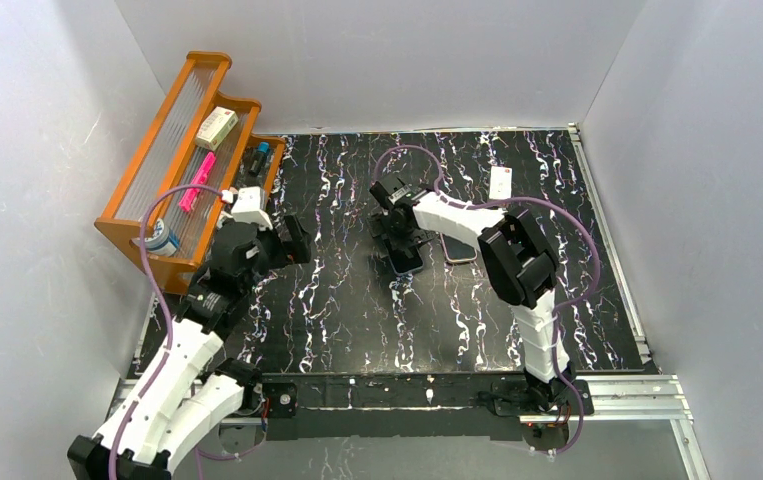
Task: Take the phone out of the phone case
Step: Pick up the phone at the center of the board.
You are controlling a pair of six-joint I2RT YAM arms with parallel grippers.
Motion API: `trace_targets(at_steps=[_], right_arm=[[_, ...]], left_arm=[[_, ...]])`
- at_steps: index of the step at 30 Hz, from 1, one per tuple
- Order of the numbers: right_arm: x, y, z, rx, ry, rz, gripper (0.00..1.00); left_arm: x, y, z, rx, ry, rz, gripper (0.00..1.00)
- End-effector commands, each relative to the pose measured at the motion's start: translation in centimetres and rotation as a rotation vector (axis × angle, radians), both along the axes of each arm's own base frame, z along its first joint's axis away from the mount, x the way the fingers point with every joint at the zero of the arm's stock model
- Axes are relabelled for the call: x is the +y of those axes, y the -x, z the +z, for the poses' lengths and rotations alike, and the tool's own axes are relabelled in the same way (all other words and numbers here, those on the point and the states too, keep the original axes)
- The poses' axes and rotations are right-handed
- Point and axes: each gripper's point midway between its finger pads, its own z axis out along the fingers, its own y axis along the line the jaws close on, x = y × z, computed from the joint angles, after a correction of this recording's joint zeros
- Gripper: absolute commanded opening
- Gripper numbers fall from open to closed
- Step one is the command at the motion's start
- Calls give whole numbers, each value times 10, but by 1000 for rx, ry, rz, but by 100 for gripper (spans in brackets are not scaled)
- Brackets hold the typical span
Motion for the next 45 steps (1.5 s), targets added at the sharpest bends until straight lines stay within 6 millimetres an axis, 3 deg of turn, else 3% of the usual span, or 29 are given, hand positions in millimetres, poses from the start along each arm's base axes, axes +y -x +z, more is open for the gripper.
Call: trace_targets(at_steps=[1, 5, 9, 14, 23, 29, 37, 45], right_arm=[[-27, 31, -31, 99, 169, 27, 90], [-24, 36, -33, 101, 154, 42, 73], [-9, 37, -18, 70, 38, 61, 52], [10, 36, 9, -1, -121, 71, 38], [26, 48, 40, -74, -348, 84, 12], [38, 54, 62, -124, -496, 99, 1], [45, 49, 95, -234, -615, 111, 1], [55, 56, 116, -293, -703, 139, 1]], left_arm=[[-14, 1, 1, 75, 40, -42, 98], [-22, 0, -13, 155, 51, -60, 98], [-31, -1, -28, 232, 90, -64, 98], [-50, -2, -48, 317, 188, -83, 98], [-85, -8, -79, 445, 353, -125, 98], [-103, -18, -93, 508, 432, -138, 97], [-126, -33, -106, 531, 516, -181, 90], [-148, -33, -95, 500, 616, -257, 79]])
